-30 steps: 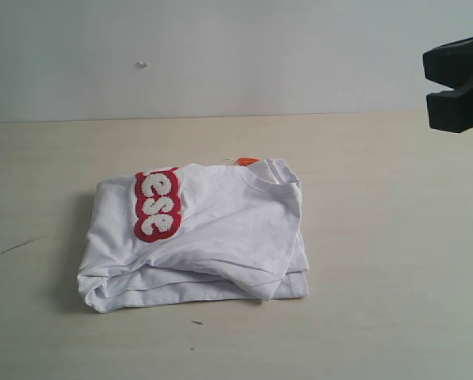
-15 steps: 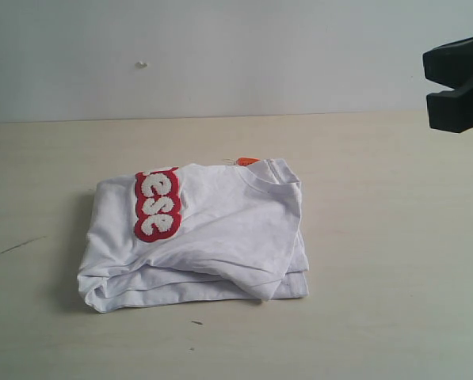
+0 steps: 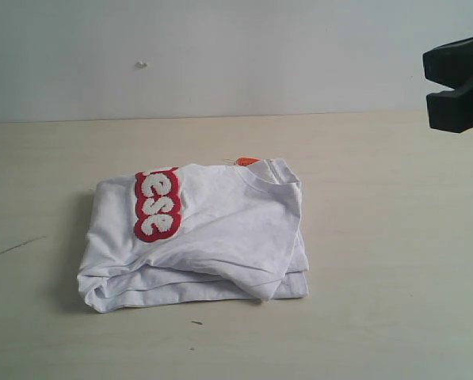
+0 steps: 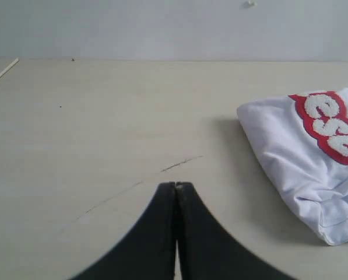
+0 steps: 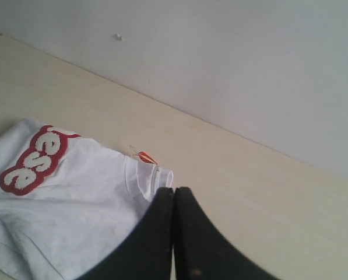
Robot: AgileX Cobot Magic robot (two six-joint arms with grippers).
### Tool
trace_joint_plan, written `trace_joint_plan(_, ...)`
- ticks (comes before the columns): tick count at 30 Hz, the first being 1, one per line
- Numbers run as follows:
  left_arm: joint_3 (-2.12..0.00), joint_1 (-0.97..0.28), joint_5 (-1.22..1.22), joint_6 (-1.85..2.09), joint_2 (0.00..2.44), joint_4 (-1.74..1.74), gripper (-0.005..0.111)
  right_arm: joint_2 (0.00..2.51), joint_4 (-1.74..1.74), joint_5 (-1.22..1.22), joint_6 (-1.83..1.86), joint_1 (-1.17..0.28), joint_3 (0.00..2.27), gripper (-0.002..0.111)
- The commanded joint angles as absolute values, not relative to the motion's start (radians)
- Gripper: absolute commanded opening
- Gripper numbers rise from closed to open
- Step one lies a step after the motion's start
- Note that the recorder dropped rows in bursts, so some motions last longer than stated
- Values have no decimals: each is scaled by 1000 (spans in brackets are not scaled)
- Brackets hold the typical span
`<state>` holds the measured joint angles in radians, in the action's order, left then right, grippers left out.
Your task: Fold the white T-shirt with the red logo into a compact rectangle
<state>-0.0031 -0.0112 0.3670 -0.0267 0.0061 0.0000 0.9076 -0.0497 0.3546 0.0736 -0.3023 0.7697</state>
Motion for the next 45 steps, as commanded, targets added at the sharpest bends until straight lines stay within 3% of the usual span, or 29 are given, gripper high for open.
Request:
trace_joint_plan(1, 0, -9, 354, -18, 0, -13, 3, 902, -51, 350, 74, -303, 765, 0)
trace_joint_plan(13, 0, -9, 354, -18, 0, -13, 3, 899, -51, 358, 74, -303, 765, 0)
trace_joint_plan(23, 0, -9, 354, -18, 0, -13, 3, 703, -60, 537, 68, -297, 765, 0)
trace_joint_plan(29, 0, -9, 354, -18, 0, -13, 3, 599, -60, 570, 13, -207, 744, 0)
trace_joint_plan(45, 0, -9, 354, -18, 0, -13, 3, 266, -63, 317, -30, 35, 317, 0)
